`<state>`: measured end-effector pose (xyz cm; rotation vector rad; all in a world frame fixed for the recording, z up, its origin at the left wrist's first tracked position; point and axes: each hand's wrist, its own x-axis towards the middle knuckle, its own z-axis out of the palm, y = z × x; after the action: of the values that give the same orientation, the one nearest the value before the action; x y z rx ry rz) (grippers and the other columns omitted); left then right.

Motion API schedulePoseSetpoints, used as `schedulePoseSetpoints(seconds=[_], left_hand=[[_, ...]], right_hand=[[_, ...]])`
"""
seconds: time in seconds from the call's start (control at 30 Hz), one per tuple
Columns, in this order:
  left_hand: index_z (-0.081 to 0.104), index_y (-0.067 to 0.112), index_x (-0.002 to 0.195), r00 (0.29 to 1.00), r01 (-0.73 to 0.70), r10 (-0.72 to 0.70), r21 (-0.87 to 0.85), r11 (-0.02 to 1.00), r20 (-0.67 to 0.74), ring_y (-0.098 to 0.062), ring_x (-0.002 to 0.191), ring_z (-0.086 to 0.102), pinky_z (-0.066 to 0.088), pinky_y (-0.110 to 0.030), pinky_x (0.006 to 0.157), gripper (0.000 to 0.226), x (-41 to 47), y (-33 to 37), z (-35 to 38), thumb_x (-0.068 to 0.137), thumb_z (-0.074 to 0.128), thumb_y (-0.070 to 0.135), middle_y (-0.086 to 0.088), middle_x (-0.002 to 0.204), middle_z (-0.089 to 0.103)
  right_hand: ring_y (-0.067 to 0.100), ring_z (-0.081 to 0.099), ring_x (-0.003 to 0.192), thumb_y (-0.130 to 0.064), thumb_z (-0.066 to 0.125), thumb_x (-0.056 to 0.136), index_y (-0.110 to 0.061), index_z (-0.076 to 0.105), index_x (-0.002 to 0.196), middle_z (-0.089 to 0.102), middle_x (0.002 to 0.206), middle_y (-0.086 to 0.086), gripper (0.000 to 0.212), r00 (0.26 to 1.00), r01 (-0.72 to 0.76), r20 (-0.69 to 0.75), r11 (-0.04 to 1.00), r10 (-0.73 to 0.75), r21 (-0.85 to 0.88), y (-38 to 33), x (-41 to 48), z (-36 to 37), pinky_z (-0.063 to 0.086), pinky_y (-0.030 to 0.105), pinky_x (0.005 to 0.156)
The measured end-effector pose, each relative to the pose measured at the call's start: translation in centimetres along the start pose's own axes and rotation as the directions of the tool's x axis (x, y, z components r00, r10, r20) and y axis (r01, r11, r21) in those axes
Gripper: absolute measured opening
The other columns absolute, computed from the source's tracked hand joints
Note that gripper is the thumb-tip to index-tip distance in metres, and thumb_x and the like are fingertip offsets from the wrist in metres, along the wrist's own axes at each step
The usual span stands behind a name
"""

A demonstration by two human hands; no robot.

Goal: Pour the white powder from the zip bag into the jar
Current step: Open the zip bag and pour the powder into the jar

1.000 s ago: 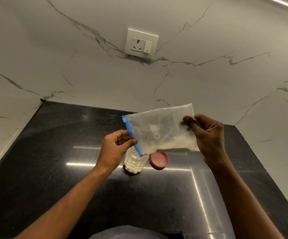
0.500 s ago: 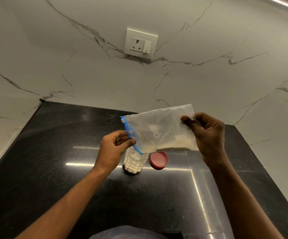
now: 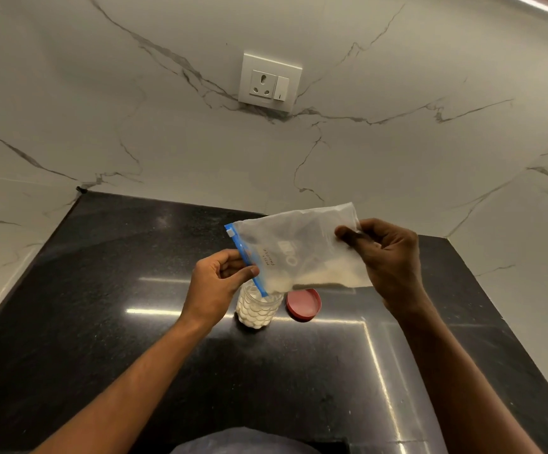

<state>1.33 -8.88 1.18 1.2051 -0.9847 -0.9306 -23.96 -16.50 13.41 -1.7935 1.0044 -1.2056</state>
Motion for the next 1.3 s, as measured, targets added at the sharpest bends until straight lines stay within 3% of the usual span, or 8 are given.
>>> schedulePoseSetpoints(seconds=[0.23, 0.33, 0.43, 0.67, 0.97, 1.07, 1.2, 1.3], left_hand=[[0.073, 0.023, 0.112, 1.000, 0.003, -0.003, 0.000, 1.000, -0.003, -0.009, 0.104, 0.078, 0.063, -0.022, 0.086, 0.028, 0.1, 0.1, 0.2, 0.088, 0.081, 0.010, 0.004, 0.109, 0.081], [0.073, 0.023, 0.112, 1.000, 0.004, -0.004, 0.001, 1.000, -0.007, -0.008, 0.103, 0.078, 0.063, -0.022, 0.085, 0.029, 0.1, 0.1, 0.1, 0.087, 0.081, 0.011, 0.005, 0.109, 0.081], [0.073, 0.022, 0.112, 1.000, 0.008, -0.008, -0.004, 1.000, -0.001, -0.009, 0.103, 0.078, 0.063, -0.023, 0.085, 0.029, 0.1, 0.0, 0.1, 0.087, 0.081, 0.011, 0.007, 0.107, 0.082], [0.074, 0.021, 0.113, 1.000, 0.022, -0.022, -0.008, 1.000, 0.000, -0.011, 0.104, 0.078, 0.063, -0.023, 0.086, 0.028, -0.1, -0.3, -0.1, 0.087, 0.082, 0.011, 0.007, 0.110, 0.081], [0.074, 0.021, 0.111, 0.999, 0.048, -0.048, 0.009, 0.999, -0.013, -0.009, 0.102, 0.078, 0.063, -0.021, 0.084, 0.028, -0.1, -0.1, 0.0, 0.087, 0.081, 0.009, 0.004, 0.108, 0.082], [0.073, 0.024, 0.109, 0.999, 0.052, -0.052, 0.018, 0.999, -0.005, -0.007, 0.101, 0.078, 0.062, -0.020, 0.083, 0.028, -0.3, -0.2, -0.1, 0.087, 0.081, 0.009, 0.009, 0.105, 0.082], [0.073, 0.024, 0.110, 0.997, 0.077, -0.077, 0.025, 0.997, 0.004, -0.007, 0.101, 0.078, 0.062, -0.018, 0.082, 0.029, -0.2, -0.3, -0.2, 0.087, 0.082, 0.009, 0.010, 0.107, 0.082], [0.074, 0.023, 0.109, 0.994, 0.104, -0.105, 0.050, 0.993, 0.028, -0.007, 0.100, 0.078, 0.061, -0.017, 0.081, 0.028, -0.1, -0.4, -0.3, 0.088, 0.081, 0.006, 0.008, 0.105, 0.082]], right_hand=[[0.012, 0.077, 0.073, -0.026, 0.080, 0.094, -0.023, 0.083, 0.094, 0.081, 0.086, 0.000, 0.004, 1.000, -0.016, -0.008, 1.000, 0.016, 0.003, 0.2, 0.0, -0.1, 0.059, 0.021, 0.062], [0.015, 0.077, 0.072, -0.033, 0.080, 0.093, -0.026, 0.083, 0.093, 0.081, 0.087, 0.001, 0.007, 0.998, -0.020, -0.063, 1.000, 0.020, 0.001, 0.1, 0.2, -0.2, 0.060, 0.024, 0.061], [0.019, 0.079, 0.077, -0.030, 0.080, 0.095, -0.024, 0.083, 0.097, 0.082, 0.090, 0.003, 0.007, 1.000, -0.025, 0.014, 1.000, 0.025, -0.009, 0.3, 0.3, -0.3, 0.062, 0.026, 0.066], [0.025, 0.077, 0.083, -0.040, 0.085, 0.085, -0.034, 0.082, 0.089, 0.081, 0.092, -0.001, 0.008, 1.000, 0.009, -0.007, 0.998, -0.010, -0.067, 0.2, 0.4, -0.4, 0.064, 0.034, 0.069], [0.027, 0.077, 0.078, -0.037, 0.088, 0.082, -0.027, 0.083, 0.087, 0.081, 0.086, 0.002, 0.013, 0.998, 0.002, -0.067, 0.998, -0.006, -0.057, -0.1, 0.5, 0.0, 0.066, 0.044, 0.070], [0.028, 0.078, 0.082, -0.040, 0.086, 0.082, -0.026, 0.082, 0.089, 0.081, 0.090, 0.003, 0.016, 1.000, -0.016, 0.001, 0.996, 0.016, -0.084, 0.0, 0.5, 0.0, 0.067, 0.047, 0.072], [0.025, 0.077, 0.079, -0.035, 0.086, 0.087, -0.025, 0.082, 0.091, 0.080, 0.087, 0.004, 0.011, 0.997, -0.019, -0.075, 0.999, 0.015, -0.045, 0.3, 0.6, -0.2, 0.064, 0.035, 0.067], [0.019, 0.075, 0.070, -0.032, 0.081, 0.093, -0.019, 0.080, 0.090, 0.079, 0.083, 0.004, 0.014, 0.999, -0.030, -0.017, 0.997, 0.029, -0.077, 1.1, 0.3, 0.3, 0.061, 0.028, 0.060]])
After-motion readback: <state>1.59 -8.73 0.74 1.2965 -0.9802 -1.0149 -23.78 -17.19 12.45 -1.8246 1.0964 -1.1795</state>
